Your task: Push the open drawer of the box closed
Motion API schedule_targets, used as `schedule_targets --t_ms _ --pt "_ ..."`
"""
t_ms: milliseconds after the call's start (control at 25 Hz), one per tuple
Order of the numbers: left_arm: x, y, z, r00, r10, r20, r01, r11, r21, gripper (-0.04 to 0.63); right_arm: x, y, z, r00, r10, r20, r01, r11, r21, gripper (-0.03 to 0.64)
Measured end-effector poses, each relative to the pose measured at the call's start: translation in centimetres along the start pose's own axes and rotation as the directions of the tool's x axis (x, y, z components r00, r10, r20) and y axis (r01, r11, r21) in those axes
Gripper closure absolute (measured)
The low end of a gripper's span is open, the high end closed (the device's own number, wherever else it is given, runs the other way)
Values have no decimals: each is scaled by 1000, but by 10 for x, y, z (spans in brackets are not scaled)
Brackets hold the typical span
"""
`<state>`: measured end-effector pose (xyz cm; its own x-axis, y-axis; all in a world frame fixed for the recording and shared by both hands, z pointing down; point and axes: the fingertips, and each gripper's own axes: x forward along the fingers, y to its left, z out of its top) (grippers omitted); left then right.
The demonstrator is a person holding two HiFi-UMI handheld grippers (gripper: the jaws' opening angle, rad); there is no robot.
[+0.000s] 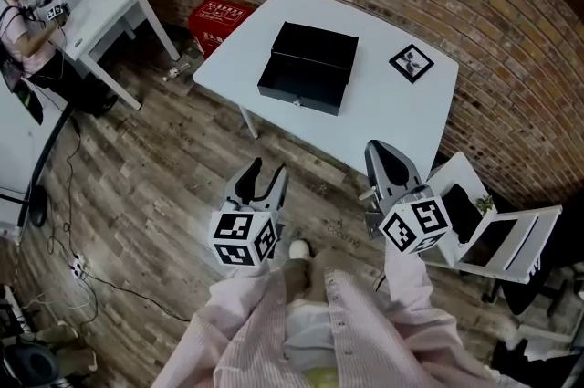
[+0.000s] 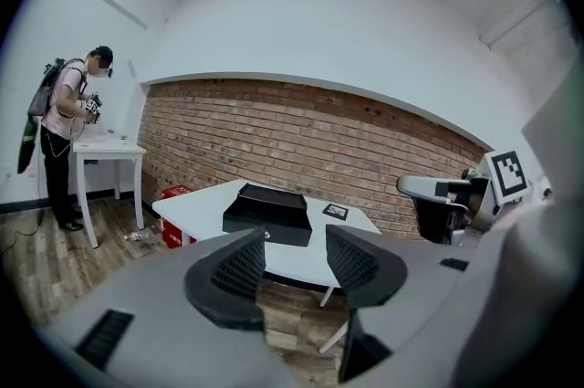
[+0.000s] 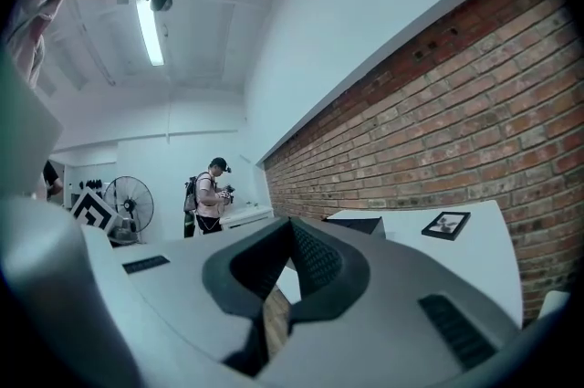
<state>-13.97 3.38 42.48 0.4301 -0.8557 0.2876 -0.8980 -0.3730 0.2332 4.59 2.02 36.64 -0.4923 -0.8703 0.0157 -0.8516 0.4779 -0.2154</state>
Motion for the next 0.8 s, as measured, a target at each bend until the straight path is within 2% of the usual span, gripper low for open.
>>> schedule_targets --t_ms 360,800 --pt "38 12 -3 999 -17 -48 16 1000 -20 399 27 -21 -5 1000 -17 -19 18 999 26 617" --pt "105 37 -2 997 -8 -82 4 998 -56 408 100 -56 -16 998 25 -63 -21 998 53 617"
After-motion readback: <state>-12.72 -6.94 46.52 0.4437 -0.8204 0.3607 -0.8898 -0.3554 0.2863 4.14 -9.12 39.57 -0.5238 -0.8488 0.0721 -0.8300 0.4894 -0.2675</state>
